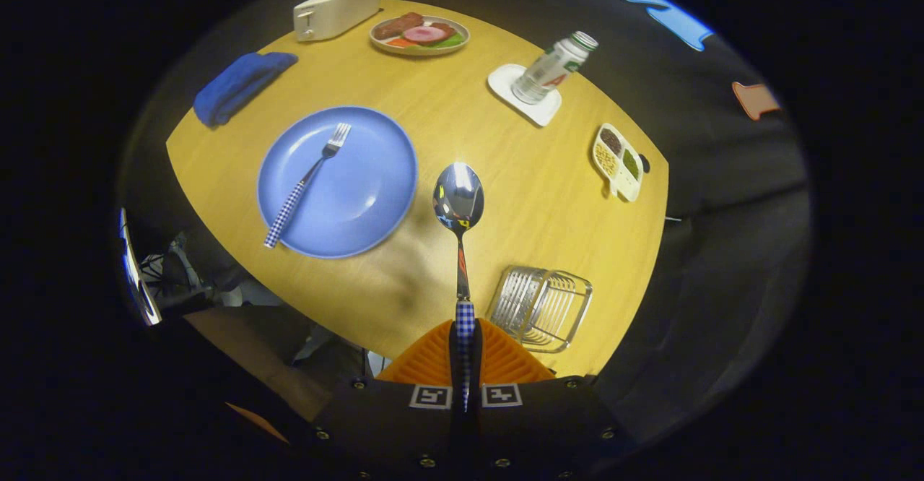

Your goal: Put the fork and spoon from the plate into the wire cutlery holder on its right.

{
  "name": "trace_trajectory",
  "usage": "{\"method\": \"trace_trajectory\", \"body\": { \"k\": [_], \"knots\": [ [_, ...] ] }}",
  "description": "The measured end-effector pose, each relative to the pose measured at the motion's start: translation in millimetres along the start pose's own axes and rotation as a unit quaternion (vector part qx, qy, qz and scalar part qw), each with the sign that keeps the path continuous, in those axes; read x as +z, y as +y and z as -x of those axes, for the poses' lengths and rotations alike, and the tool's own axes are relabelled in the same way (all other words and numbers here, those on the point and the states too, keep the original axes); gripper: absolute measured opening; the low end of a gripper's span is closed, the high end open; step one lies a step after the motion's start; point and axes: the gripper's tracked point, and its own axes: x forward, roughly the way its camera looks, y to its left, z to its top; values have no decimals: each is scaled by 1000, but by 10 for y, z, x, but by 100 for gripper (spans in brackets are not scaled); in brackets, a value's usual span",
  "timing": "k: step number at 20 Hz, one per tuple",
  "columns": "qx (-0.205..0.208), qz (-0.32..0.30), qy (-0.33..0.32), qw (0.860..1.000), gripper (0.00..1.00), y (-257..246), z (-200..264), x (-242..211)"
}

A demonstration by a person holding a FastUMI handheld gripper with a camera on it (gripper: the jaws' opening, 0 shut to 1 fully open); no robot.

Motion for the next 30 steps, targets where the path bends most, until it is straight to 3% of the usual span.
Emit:
{"method": "trace_trajectory", "body": {
  "k": [3,9,16,30],
  "knots": [
    [-8,-30,20,999,1,-268,5,-279],
    [-14,-22,93,995,1,-578,37,-729],
    [-21,5,149,989,1,-817,-125,-824],
    [-15,43,229,972,1,-839,-514,-719]
  ]
}}
